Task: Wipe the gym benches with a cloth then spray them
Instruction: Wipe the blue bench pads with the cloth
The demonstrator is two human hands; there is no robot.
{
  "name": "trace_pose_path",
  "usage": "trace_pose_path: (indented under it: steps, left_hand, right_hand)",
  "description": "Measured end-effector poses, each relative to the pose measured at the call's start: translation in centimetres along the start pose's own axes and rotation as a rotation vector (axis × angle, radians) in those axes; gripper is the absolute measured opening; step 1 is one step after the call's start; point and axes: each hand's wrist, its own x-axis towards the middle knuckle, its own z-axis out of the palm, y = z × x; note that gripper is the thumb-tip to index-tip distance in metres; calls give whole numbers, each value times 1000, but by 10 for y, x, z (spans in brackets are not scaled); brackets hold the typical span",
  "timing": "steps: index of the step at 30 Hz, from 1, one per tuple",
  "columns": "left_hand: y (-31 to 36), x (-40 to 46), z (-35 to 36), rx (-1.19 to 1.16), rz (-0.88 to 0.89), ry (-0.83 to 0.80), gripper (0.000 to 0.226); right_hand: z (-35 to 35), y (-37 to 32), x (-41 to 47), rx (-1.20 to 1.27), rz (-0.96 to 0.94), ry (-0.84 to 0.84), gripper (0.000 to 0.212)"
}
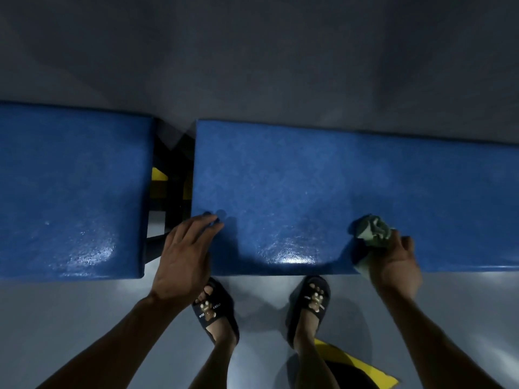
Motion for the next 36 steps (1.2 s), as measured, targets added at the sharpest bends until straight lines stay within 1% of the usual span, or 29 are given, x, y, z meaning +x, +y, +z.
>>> trace_pose_path:
  steps: [2,4,5,7,9,11,12,13,15,16,18,20,22,23,25,27,29,31,32,33,34,35,36]
  left_hand:
    - [1,0,2,0,-3,-8,59]
    - [3,2,3,-3,3,-10,58]
    - [4,4,4,-4,8,-11,58]
    - [6,10,4,1,11,-18,59]
    - [9,17,3,17,8,-24,57]
    - [12,25,3,33,18,-23,56]
    - [13,28,2,36,22,-25,56]
    - [15,32,1,37,20,-26,56]
    - [16,38,-1,45,1,-25,59]
    - [17,41,-1,54,-9,-27,60]
    - [20,44,-1,74,-24,-36,63]
    - [22,47,0,85,-35,-38,64]
    - [24,51,0,82,-46,-36,64]
    - [26,52,1,79,-51,-37,64]
    - [28,53,3,72,-51,-42,63]
    - [30,56,6,68,-48,-45,61]
    - [32,58,9,73,-51,-50,61]
    - [33,60,11,88,-71,-63,63]
    - [32,61,12,104,-84,-75,63]
    - [31,61,12,126,-91,-87,65]
    - [30,61,12,147,-96,-103,66]
    - [28,62,12,165,-101,-118,67]
    - [28,62,13,176,-108,-133,68]
  right_hand:
    - [13,-24,-17,62,-8,32,33]
    - [33,-63,-45,142,-82,44,36]
    - [42,-85,-63,182,-148,41,39]
    - [54,-129,-95,177,-368,-15,43]
    - [56,-154,-109,115,-622,-98,40]
    - [48,-153,-94,78,-776,-153,43]
    - [41,-143,-79,63,-803,-155,44]
    - [34,-127,-60,33,-798,-151,45]
    - [22,-85,-15,-35,-690,-113,43]
    - [14,-61,9,-53,-583,-85,39]
    - [-7,-20,49,-56,-311,-64,29]
    - [-19,-2,67,-54,-103,-51,31]
    - [-12,-16,59,-38,-13,-9,34]
    - [-3,-32,48,-13,-14,9,36]
    - [21,-73,14,63,-112,26,38]
    - [37,-115,-23,140,-322,18,40]
    - [40,-147,-51,121,-581,-57,41]
    - [34,-154,-50,71,-791,-162,48]
    - [32,-147,-37,37,-858,-177,52]
    - [28,-136,-19,1,-888,-165,55]
    - [24,-120,3,-29,-872,-149,53]
    - [18,-103,27,-45,-808,-129,49]
    - [9,-86,51,-44,-704,-99,46]
